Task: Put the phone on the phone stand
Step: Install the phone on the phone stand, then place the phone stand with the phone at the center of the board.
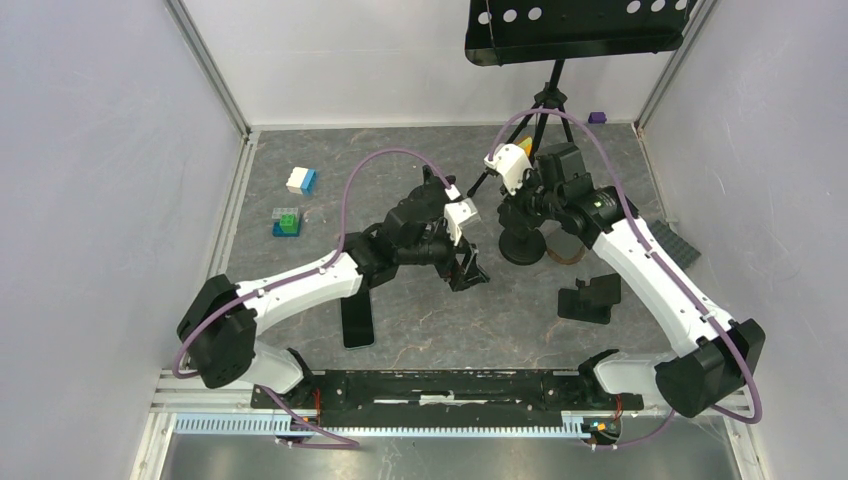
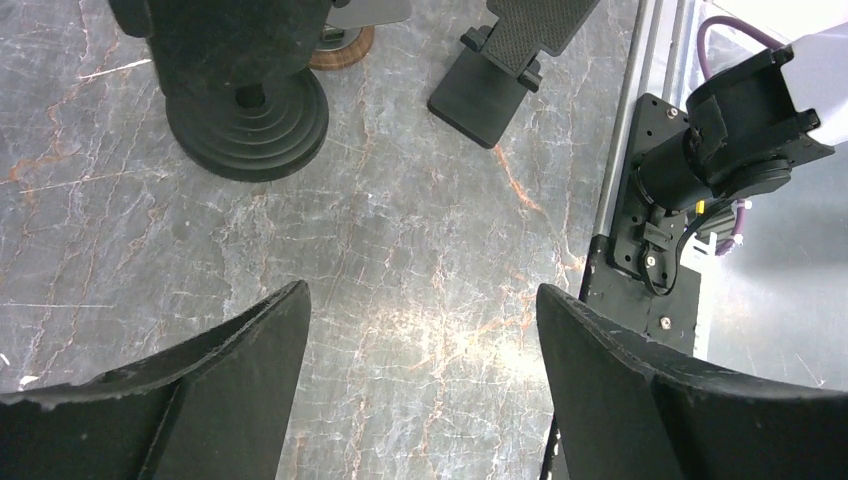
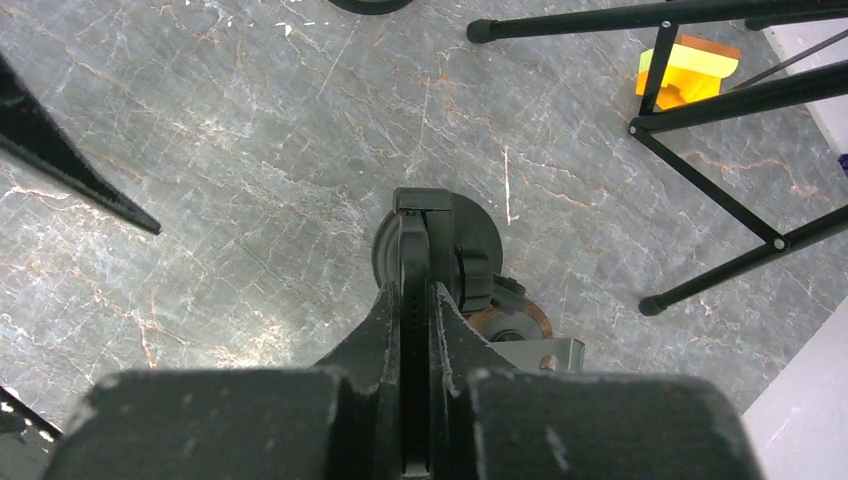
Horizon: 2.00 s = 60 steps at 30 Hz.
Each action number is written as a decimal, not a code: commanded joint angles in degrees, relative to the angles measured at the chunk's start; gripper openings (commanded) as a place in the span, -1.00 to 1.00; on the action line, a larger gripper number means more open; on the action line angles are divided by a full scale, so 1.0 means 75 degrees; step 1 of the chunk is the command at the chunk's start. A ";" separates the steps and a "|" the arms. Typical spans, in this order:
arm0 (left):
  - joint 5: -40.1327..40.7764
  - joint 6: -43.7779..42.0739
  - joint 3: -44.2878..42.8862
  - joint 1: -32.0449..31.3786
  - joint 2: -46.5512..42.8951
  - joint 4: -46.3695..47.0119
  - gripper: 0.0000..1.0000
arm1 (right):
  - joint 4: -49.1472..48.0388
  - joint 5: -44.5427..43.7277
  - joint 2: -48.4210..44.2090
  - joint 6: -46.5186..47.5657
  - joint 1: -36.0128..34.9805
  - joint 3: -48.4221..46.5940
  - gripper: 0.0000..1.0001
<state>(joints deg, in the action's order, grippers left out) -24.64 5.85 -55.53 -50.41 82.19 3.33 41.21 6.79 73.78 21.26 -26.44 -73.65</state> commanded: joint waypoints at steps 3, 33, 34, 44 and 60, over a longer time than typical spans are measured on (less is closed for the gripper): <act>-0.0335 0.0113 0.0161 0.0226 -0.0371 0.0329 0.77 | -0.0621 -0.0190 -0.0153 0.0246 -0.0038 -0.0136 -1.00; -0.0146 -0.0548 -0.0677 0.2027 -0.1394 -0.0910 0.93 | 0.0094 0.2230 0.2043 0.2621 0.0011 -0.2809 -1.00; -0.0121 -0.0545 -0.0643 0.2034 -0.1408 -0.0912 0.93 | 0.0106 0.2228 0.2147 0.2680 0.0017 -0.2920 -1.00; -0.0042 -0.0516 -0.0424 0.2057 -0.1606 -0.0781 0.96 | 0.0631 0.2301 0.2980 0.3239 0.0187 -0.3909 -1.00; -0.0104 -0.0382 -0.0354 0.2075 -0.1806 -0.0644 0.99 | 0.0631 0.3245 0.3521 0.3214 0.0665 -0.4067 -0.98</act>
<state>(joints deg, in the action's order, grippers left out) -25.58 3.60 -58.63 -35.31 70.08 -4.12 50.22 28.14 99.88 44.36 -21.82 -100.53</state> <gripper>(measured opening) 0.991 0.082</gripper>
